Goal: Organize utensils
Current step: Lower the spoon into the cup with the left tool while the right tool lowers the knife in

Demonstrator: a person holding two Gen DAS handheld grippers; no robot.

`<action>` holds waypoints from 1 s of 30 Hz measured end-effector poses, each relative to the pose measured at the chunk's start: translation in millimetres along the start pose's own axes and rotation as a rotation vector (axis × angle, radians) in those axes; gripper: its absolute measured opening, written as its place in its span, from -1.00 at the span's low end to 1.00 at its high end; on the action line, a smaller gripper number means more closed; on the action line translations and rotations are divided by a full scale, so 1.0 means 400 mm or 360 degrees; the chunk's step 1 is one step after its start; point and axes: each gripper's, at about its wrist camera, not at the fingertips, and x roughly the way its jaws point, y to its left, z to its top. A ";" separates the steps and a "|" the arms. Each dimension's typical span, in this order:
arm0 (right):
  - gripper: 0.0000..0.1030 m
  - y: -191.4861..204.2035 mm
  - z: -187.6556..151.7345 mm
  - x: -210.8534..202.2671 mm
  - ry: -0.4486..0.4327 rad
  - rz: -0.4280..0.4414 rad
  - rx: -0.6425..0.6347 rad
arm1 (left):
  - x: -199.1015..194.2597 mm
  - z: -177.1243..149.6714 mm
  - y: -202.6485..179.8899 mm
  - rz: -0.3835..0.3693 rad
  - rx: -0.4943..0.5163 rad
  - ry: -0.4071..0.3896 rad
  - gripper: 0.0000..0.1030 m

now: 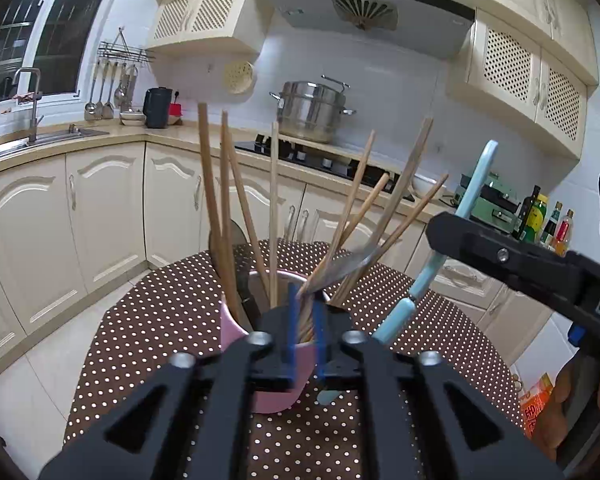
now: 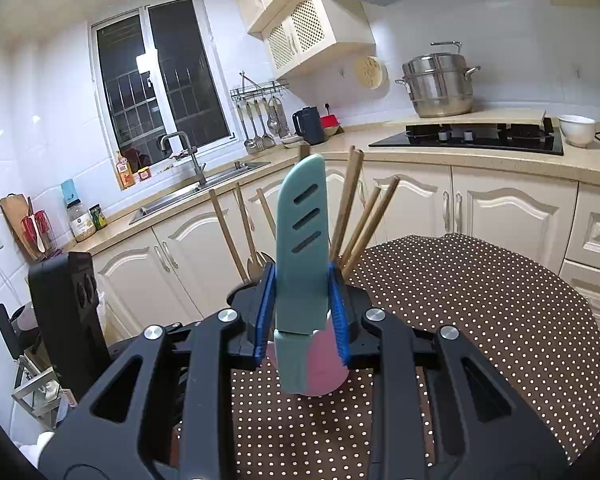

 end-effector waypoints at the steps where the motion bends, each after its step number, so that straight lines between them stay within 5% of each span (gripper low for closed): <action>1: -0.50 0.005 0.002 -0.003 -0.0004 0.0000 -0.0004 | -0.011 0.002 0.002 0.0002 -0.0009 -0.0020 -0.24; 8: -0.49 0.042 0.024 -0.019 -0.0053 0.0009 -0.0046 | -0.083 0.027 0.012 0.0070 -0.0034 -0.0100 -0.01; 20: -0.50 0.081 0.026 0.021 -0.0016 -0.0013 -0.0090 | -0.105 0.039 0.093 0.0178 -0.0146 -0.0034 0.00; 30: -0.50 0.110 0.075 0.000 -0.0148 -0.0032 -0.0139 | -0.122 0.057 0.106 0.0205 -0.0170 -0.0042 0.00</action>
